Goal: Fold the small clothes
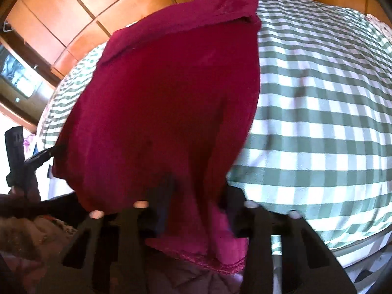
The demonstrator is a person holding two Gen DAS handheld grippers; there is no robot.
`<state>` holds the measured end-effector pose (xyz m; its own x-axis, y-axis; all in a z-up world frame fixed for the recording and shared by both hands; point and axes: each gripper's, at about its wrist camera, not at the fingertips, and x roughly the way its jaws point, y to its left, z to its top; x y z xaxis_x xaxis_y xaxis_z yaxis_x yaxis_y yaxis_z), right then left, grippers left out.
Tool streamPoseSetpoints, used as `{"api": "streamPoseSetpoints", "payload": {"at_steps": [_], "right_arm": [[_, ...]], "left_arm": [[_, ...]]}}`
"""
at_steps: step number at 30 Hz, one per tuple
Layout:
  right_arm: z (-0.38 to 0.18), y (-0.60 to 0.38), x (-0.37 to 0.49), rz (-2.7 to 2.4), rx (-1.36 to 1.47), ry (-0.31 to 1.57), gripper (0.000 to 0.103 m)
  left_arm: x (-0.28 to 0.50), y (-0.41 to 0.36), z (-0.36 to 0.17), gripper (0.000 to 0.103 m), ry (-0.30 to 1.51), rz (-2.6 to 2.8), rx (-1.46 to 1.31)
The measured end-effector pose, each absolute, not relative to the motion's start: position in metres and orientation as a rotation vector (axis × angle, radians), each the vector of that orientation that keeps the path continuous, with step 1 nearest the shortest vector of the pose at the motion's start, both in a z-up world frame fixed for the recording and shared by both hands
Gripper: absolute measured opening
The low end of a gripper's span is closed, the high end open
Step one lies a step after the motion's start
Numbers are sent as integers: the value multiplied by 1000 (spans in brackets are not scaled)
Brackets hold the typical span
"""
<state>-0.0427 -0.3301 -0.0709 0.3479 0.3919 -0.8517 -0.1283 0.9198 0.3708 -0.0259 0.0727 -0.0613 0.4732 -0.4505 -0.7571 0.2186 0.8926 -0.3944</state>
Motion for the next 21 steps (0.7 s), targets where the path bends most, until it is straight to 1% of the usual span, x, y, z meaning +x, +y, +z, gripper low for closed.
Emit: {"api": "streamPoseSetpoints", "payload": {"at_steps": [1, 3, 6, 9, 15, 16, 17, 19, 20, 21], "right_arm": [[-65, -333, -39, 346, 291, 1141, 19], [-52, -340, -27, 342, 366, 1071, 18], [-44, -351, -3, 319, 436, 1006, 18], [-46, -362, 27, 267, 464, 975, 18], [-59, -400, 84, 152, 555, 965, 18], [-58, -403, 91, 127, 560, 959, 18], [-58, -406, 98, 104, 552, 955, 18], [-56, -409, 108, 124, 544, 965, 18], [-55, -409, 107, 137, 537, 979, 20], [-54, -409, 104, 148, 520, 995, 26]], "left_arm": [[-20, 78, -56, 11, 984, -424, -291], [-8, 89, -42, 11, 932, -444, -379], [14, 96, -32, 11, 896, -440, -429], [47, 96, -27, 11, 879, -433, -465], [113, 82, -30, 10, 906, -360, -469], [127, 81, -32, 3, 913, -338, -479], [140, 81, -34, 0, 914, -307, -475], [161, 83, -35, 0, 927, -259, -482], [162, 84, -35, 0, 930, -265, -498], [163, 84, -34, 0, 928, -270, -494]]}}
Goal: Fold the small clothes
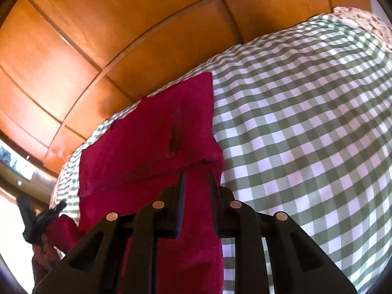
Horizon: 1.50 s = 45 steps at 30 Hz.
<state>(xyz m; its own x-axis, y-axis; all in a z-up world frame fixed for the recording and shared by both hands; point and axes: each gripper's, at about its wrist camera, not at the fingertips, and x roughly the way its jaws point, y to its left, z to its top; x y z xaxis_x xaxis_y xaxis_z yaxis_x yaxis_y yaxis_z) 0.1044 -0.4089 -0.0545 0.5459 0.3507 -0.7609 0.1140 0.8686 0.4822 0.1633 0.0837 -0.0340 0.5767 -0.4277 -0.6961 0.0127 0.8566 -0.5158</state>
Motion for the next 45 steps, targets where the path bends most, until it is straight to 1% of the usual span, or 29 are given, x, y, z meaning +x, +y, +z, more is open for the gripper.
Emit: {"api": "streamPoseSetpoints", "payload": {"at_steps": [2, 3, 5, 6, 7, 9, 11, 13, 16, 18, 21, 24, 26, 27, 28, 29, 30, 31, 32, 34, 38, 42, 45], "right_arm": [[-53, -408, 91, 153, 489, 1006, 66], [-53, -409, 77, 159, 488, 1007, 70], [-60, -411, 54, 165, 498, 1033, 70], [-65, -413, 39, 163, 513, 1050, 70], [-70, -413, 29, 164, 528, 1066, 70], [-82, -409, 6, 173, 558, 1119, 70], [-90, -399, -16, 208, 572, 1167, 70], [-91, -389, -33, 242, 566, 1185, 70], [-91, -372, -51, 308, 549, 1236, 70], [-96, -358, -58, 362, 526, 1282, 67], [-103, -340, -63, 407, 455, 1330, 59], [-101, -338, -58, 403, 453, 1329, 43], [-99, -340, -56, 399, 445, 1331, 23], [-97, -341, -55, 402, 435, 1330, 19], [-95, -342, -56, 404, 433, 1326, 16], [-92, -343, -55, 407, 435, 1320, 14], [-89, -343, -55, 415, 436, 1307, 14], [-85, -343, -54, 420, 438, 1294, 10], [-80, -344, -54, 425, 442, 1281, 10], [-66, -345, -50, 443, 464, 1233, 10], [-37, -344, -30, 471, 499, 1113, 9], [-16, -349, 14, 454, 524, 1010, 9], [-10, -360, 56, 408, 533, 963, 9]], "left_arm": [[163, 83, -34, 0, 928, -276, -460], [157, 83, -34, 0, 928, -284, -445], [148, 88, -37, 0, 925, -286, -432], [141, 91, -39, 6, 930, -281, -429], [138, 97, -42, 22, 939, -280, -437], [129, 107, -48, 33, 948, -285, -474], [113, 115, -52, 35, 956, -303, -502], [98, 119, -55, 40, 960, -330, -521], [73, 119, -62, 42, 987, -353, -519], [60, 120, -67, 44, 1010, -362, -515], [36, 120, -77, 54, 1052, -403, -527], [13, 111, -91, 59, 1110, -465, -543], [-1, 102, -100, 59, 1141, -503, -555], [-6, 99, -103, 61, 1145, -521, -562], [-12, 94, -105, 62, 1148, -535, -562], [-16, 90, -106, 60, 1146, -535, -538], [-18, 86, -107, 56, 1142, -532, -506], [-19, 84, -107, 30, 1145, -525, -484], [-17, 82, -109, 12, 1158, -511, -462], [-15, 82, -106, 12, 1144, -509, -464], [-5, 84, -76, 11, 1043, -550, -478], [31, 90, -50, 11, 952, -569, -514], [63, 93, -44, 12, 924, -561, -555]]}}
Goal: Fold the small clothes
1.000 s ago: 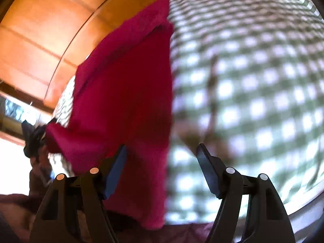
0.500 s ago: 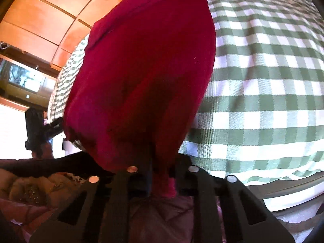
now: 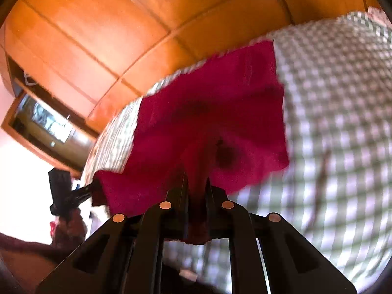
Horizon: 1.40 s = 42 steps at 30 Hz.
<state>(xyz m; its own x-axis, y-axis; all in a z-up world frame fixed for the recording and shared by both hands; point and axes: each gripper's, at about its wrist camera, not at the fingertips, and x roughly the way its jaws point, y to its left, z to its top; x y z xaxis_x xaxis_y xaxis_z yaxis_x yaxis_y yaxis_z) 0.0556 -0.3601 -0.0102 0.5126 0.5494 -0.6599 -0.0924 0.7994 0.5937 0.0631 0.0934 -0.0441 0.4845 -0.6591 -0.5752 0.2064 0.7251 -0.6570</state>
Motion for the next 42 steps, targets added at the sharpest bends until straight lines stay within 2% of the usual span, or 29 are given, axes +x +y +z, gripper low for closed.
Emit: {"api": "streamPoseSetpoints", "payload": {"at_steps": [3, 5, 6, 7, 9, 10, 11, 14, 16, 18, 22, 24, 26, 27, 29, 30, 32, 34, 42], "right_arm": [[-14, -372, 98, 358, 543, 953, 9], [-20, -378, 125, 322, 563, 959, 9], [-24, -383, 139, 316, 598, 963, 10], [-27, -388, 147, 309, 625, 961, 16], [-31, -399, 155, 290, 684, 939, 50], [-30, -406, 154, 268, 718, 907, 85], [-30, -411, 151, 245, 752, 868, 92], [-33, -425, 141, 226, 770, 853, 92], [-39, -430, 126, 211, 746, 889, 92], [-46, -430, 107, 206, 710, 921, 92], [-58, -410, 78, 215, 579, 981, 92], [-64, -394, 75, 213, 514, 991, 87], [-69, -380, 79, 216, 462, 1005, 73], [-74, -371, 83, 206, 417, 1016, 68], [-82, -361, 91, 177, 361, 1029, 50], [-83, -358, 93, 168, 344, 1028, 46], [-82, -360, 92, 170, 353, 1029, 30], [-79, -362, 85, 182, 356, 1026, 22], [-70, -363, 21, 230, 322, 1077, 18]], "left_arm": [[108, 97, -46, 13, 931, -509, -611], [142, 100, -54, 20, 960, -422, -673], [149, 102, -57, 33, 968, -405, -699], [161, 109, -59, 48, 958, -369, -751], [174, 117, -56, 56, 917, -323, -809], [177, 122, -54, 58, 900, -303, -823], [177, 127, -54, 58, 889, -277, -820], [169, 134, -56, 62, 889, -232, -743], [158, 138, -61, 70, 899, -242, -685], [143, 139, -68, 73, 916, -242, -638], [113, 129, -92, 72, 983, -292, -615], [108, 110, -98, 71, 1006, -321, -563], [103, 99, -98, 62, 999, -337, -507], [104, 92, -98, 53, 998, -342, -490], [106, 85, -99, 41, 1002, -312, -462], [104, 85, -98, 32, 1010, -295, -444], [103, 82, -96, 26, 1017, -279, -426], [96, 79, -93, 18, 1008, -282, -412], [44, 91, -92, 16, 1033, -336, -429]]}}
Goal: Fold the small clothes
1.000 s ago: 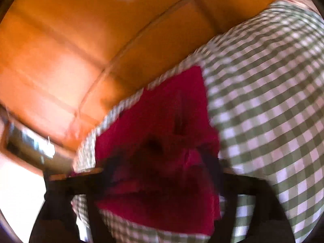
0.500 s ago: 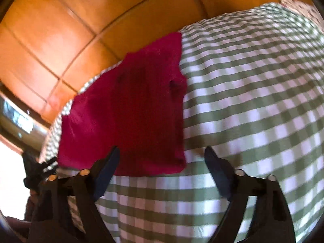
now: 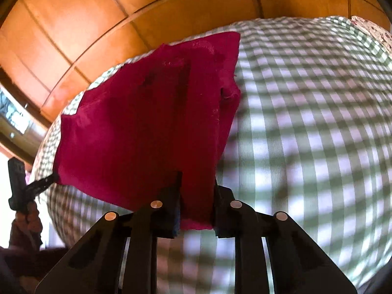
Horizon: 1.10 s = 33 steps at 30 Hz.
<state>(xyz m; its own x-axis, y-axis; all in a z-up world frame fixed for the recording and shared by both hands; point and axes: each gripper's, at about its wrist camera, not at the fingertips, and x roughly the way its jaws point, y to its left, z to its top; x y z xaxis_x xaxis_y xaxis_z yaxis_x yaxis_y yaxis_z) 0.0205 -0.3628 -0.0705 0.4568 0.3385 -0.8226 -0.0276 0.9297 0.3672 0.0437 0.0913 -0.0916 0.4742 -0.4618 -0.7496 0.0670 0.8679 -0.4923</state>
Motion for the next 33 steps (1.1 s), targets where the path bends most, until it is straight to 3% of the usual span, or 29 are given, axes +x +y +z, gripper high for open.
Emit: {"api": "streamPoseSetpoints", "payload": {"at_steps": [8, 11, 12, 13, 14, 16, 19, 24, 29, 32, 33], "right_arm": [[-66, -370, -51, 283, 259, 1189, 17], [-60, -375, -55, 279, 265, 1189, 17], [-57, -379, -52, 260, 283, 1166, 17], [-51, -382, -47, 248, 302, 1140, 25], [-49, -384, -44, 236, 312, 1123, 46], [-43, -386, -31, 191, 318, 1077, 66], [-42, -378, -12, 159, 302, 1039, 66], [-40, -353, 9, 117, 179, 955, 66], [-47, -333, 23, 103, 110, 921, 79], [-48, -332, 29, 89, 81, 916, 79], [-47, -334, 30, 86, 85, 910, 79]], "left_arm": [[-31, 102, -96, 18, 1085, -396, -489], [-28, 110, -94, 33, 1069, -362, -529], [-26, 112, -92, 44, 1054, -346, -538], [-21, 118, -88, 54, 1033, -319, -544], [-16, 121, -84, 55, 1018, -305, -538], [-7, 123, -77, 55, 998, -276, -500], [5, 116, -67, 55, 960, -220, -378], [32, 101, -56, 64, 897, -163, -245], [56, 86, -50, 66, 886, -190, -189], [69, 78, -52, 62, 911, -231, -213], [74, 75, -53, 54, 909, -240, -212]]}}
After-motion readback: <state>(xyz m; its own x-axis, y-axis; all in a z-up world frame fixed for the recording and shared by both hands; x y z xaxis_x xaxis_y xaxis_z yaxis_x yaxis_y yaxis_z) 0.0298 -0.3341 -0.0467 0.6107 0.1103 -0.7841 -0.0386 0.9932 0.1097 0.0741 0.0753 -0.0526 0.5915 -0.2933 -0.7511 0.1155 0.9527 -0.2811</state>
